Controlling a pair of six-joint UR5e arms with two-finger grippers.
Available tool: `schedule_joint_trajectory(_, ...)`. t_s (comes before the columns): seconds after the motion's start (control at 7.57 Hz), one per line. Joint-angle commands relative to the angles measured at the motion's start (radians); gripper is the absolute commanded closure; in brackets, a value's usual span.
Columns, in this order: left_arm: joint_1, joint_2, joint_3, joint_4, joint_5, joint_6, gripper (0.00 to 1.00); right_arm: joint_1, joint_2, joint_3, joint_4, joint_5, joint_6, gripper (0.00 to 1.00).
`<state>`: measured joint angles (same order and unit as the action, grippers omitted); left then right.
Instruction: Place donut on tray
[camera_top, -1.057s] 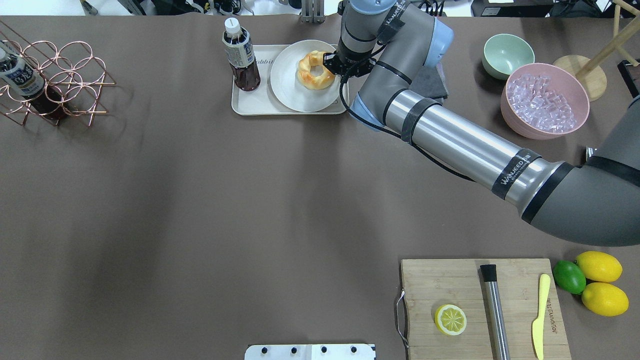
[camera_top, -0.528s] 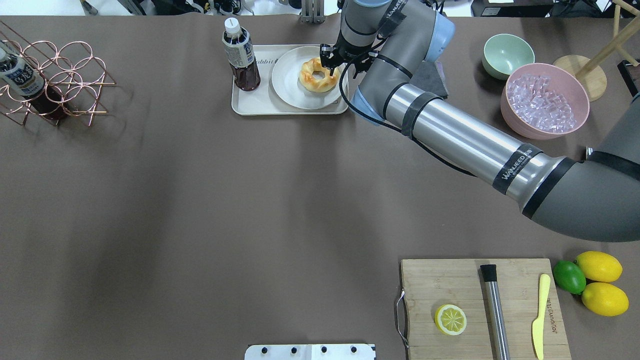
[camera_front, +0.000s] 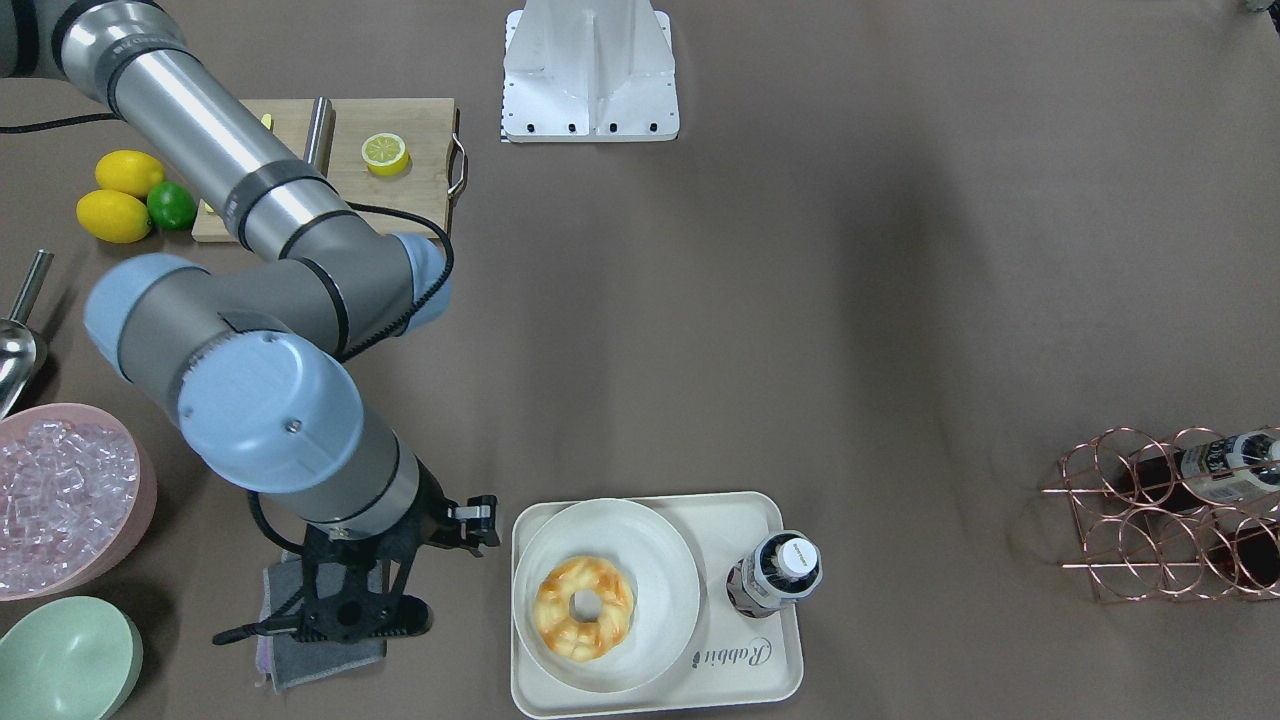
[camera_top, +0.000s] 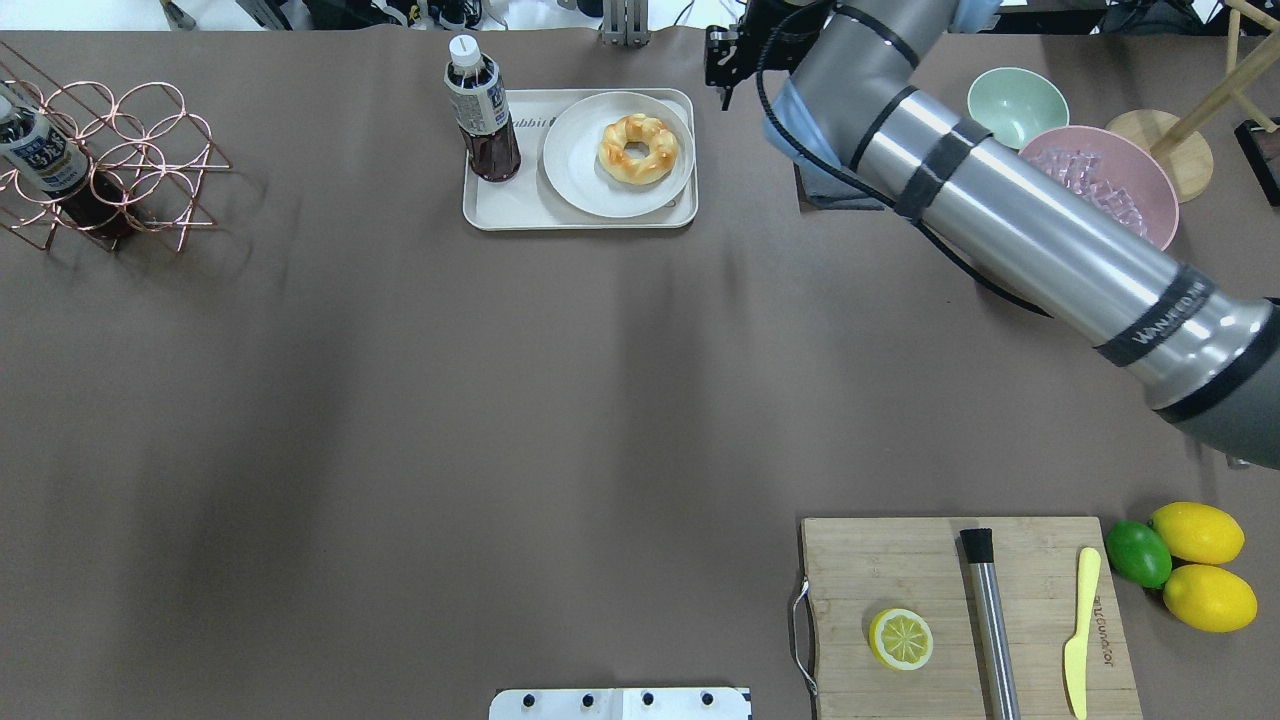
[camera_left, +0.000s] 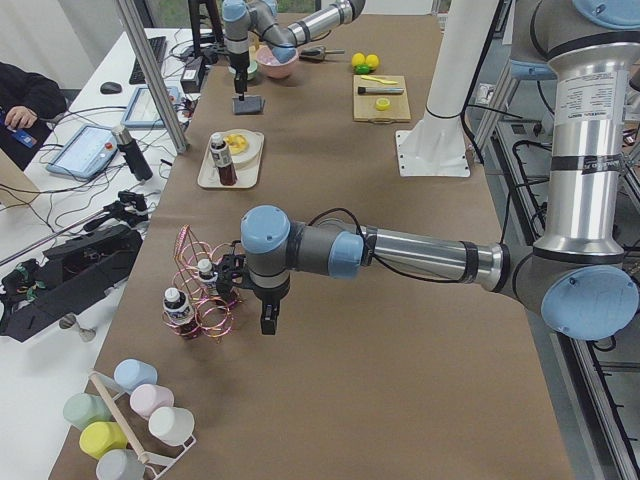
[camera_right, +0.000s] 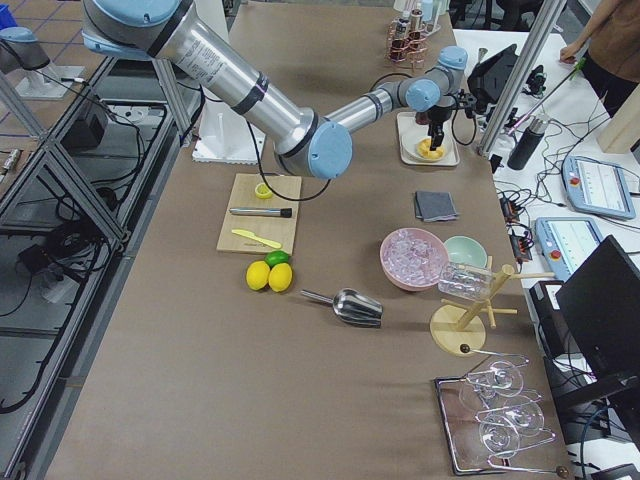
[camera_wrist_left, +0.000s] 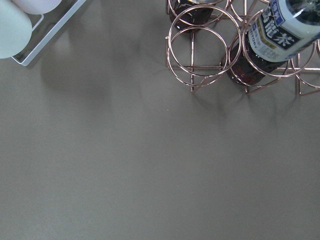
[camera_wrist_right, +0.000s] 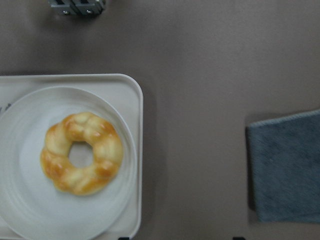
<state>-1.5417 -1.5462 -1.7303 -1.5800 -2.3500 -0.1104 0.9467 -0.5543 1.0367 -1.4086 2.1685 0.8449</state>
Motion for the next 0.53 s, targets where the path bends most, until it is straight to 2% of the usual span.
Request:
schedule_joint_trajectory(0.0,0.0,0.0,0.0,0.0,0.0,0.002,0.01,0.102,-0.286,0.392,-0.211,0.095,-0.179,0.14)
schedule_joint_trajectory(0.13,0.0,0.0,0.0,0.0,0.0,0.0,0.01,0.168,-0.414,0.493,-0.213,0.146,-0.235,0.1)
schedule_joint_trajectory(0.4,0.0,0.0,-0.002,0.001,0.0,0.002,0.01,0.239,-0.692,0.652,-0.213,0.166,-0.395,0.06)
